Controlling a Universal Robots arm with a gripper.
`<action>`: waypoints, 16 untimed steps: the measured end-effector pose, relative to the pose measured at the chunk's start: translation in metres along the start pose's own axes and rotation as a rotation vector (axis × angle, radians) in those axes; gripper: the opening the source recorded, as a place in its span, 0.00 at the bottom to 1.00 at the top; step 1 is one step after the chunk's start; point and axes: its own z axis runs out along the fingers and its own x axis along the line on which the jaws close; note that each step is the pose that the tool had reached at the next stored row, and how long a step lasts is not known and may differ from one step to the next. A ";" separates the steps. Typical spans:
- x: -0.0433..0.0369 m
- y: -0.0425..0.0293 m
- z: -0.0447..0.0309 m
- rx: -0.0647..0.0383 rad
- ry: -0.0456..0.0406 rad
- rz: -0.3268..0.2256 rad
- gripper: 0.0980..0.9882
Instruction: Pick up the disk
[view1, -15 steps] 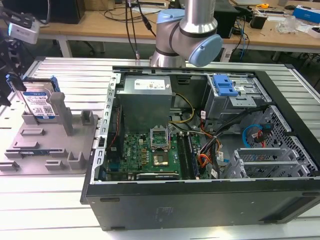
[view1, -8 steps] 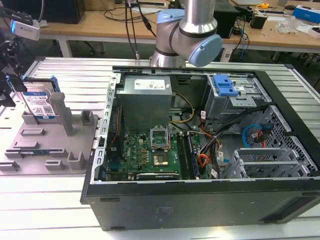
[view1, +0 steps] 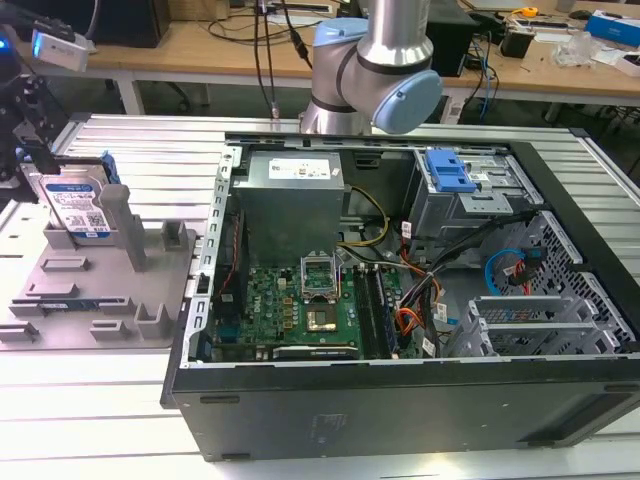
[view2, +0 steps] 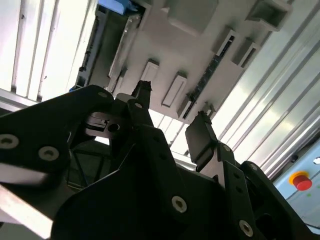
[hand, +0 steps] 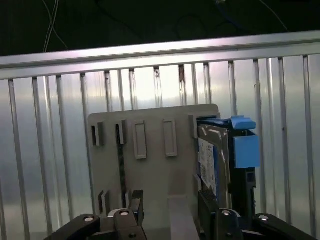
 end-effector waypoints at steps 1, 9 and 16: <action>-0.0044 0.0003 -0.0001 0.000 0.0003 -0.005 0.52; -0.0414 0.0070 -0.0051 0.001 0.0095 -0.026 0.52; -0.0517 0.0204 -0.0058 0.003 0.0099 -0.053 0.52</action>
